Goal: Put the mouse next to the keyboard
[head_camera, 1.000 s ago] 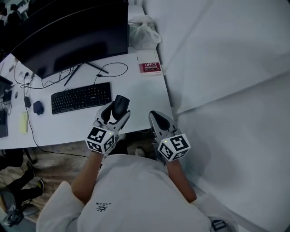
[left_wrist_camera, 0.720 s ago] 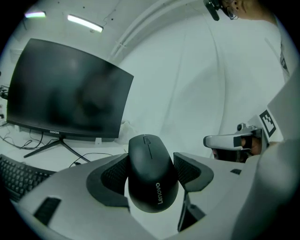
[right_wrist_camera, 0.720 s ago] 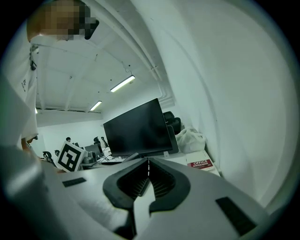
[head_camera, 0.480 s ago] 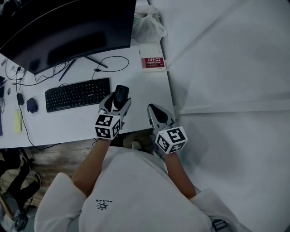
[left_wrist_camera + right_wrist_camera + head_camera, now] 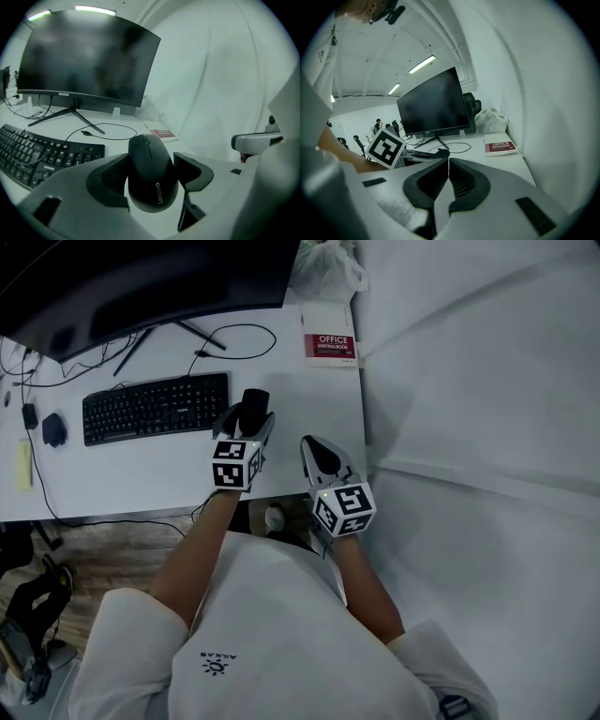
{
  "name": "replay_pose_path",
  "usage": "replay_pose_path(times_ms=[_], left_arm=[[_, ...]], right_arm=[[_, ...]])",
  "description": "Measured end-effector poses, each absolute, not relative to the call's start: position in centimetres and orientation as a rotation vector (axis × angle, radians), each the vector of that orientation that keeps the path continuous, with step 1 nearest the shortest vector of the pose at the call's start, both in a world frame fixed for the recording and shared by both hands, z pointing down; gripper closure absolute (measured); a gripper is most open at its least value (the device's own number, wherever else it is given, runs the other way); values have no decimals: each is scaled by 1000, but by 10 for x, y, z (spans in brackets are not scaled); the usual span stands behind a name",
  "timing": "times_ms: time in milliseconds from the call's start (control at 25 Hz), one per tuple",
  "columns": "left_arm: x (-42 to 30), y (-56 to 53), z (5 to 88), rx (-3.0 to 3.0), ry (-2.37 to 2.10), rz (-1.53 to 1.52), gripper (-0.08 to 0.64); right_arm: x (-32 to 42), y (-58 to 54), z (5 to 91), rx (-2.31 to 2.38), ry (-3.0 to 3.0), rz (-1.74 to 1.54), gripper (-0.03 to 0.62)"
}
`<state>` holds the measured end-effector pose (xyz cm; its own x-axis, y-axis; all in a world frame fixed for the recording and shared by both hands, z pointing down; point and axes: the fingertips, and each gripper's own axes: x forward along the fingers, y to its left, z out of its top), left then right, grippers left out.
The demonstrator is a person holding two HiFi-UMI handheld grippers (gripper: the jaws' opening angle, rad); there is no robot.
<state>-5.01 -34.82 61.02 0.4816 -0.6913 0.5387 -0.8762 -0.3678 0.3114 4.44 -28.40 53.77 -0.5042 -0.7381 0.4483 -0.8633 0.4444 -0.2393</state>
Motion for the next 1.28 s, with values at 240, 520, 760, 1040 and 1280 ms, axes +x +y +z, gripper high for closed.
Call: replay_pose_path(times_ms=[240, 520, 760, 1040, 1280], left_arm=[[-59, -358, 632, 2085, -1344, 432, 252], [-58, -365, 649, 2028, -1401, 474, 252], [-59, -372, 664, 1975, -1439, 527, 252], [-58, -375, 676, 1934, -1474, 612, 252], [-56, -378, 682, 1908, -1497, 655, 252]], right_arm=[[52, -291, 558, 1365, -2393, 675, 574], [59, -292, 568, 1370, -2368, 699, 574], [58, -293, 573, 1363, -2366, 715, 574], [67, -293, 578, 1385, -2349, 730, 574], [73, -294, 579, 1404, -2334, 740, 574]])
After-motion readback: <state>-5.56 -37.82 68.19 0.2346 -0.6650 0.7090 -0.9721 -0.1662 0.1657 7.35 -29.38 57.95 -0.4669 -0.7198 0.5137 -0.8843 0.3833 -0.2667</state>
